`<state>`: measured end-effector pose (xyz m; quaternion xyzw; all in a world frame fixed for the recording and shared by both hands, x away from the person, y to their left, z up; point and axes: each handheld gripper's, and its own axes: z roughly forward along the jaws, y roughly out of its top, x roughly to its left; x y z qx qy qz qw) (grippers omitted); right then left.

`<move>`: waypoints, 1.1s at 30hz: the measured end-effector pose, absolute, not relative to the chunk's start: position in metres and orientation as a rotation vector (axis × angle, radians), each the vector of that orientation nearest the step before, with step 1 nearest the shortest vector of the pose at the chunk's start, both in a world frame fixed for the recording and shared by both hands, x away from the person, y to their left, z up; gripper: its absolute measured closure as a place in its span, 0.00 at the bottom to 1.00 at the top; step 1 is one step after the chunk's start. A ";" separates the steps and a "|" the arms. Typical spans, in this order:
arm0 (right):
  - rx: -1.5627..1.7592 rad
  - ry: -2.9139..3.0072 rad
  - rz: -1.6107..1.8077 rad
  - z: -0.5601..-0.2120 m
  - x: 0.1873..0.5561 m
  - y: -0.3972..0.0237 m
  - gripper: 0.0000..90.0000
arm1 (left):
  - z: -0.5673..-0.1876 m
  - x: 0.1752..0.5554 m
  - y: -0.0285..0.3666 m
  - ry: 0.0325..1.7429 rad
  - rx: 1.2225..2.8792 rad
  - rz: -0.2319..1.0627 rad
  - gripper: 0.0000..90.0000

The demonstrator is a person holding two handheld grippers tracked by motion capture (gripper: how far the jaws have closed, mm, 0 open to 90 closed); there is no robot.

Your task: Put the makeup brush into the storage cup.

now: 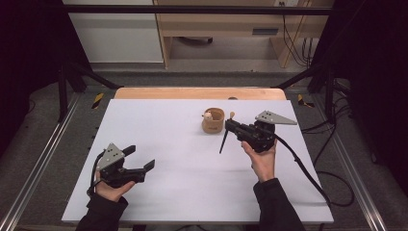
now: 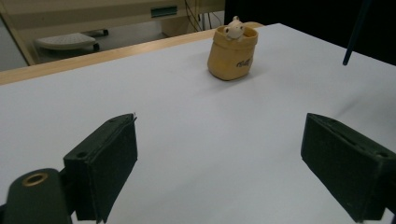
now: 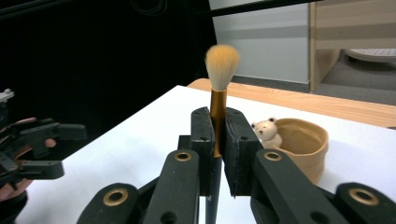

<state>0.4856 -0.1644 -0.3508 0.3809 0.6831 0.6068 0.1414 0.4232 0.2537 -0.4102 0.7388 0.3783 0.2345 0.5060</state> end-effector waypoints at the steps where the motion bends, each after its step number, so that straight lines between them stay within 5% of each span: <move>1: 1.104 1.969 1.750 -0.351 0.487 -0.165 0.93 | -0.411 0.423 0.257 0.918 1.780 0.569 0.12; 33: 1.136 1.831 1.617 -0.341 0.527 -0.156 0.93 | -0.432 0.424 0.277 0.953 1.808 0.610 0.12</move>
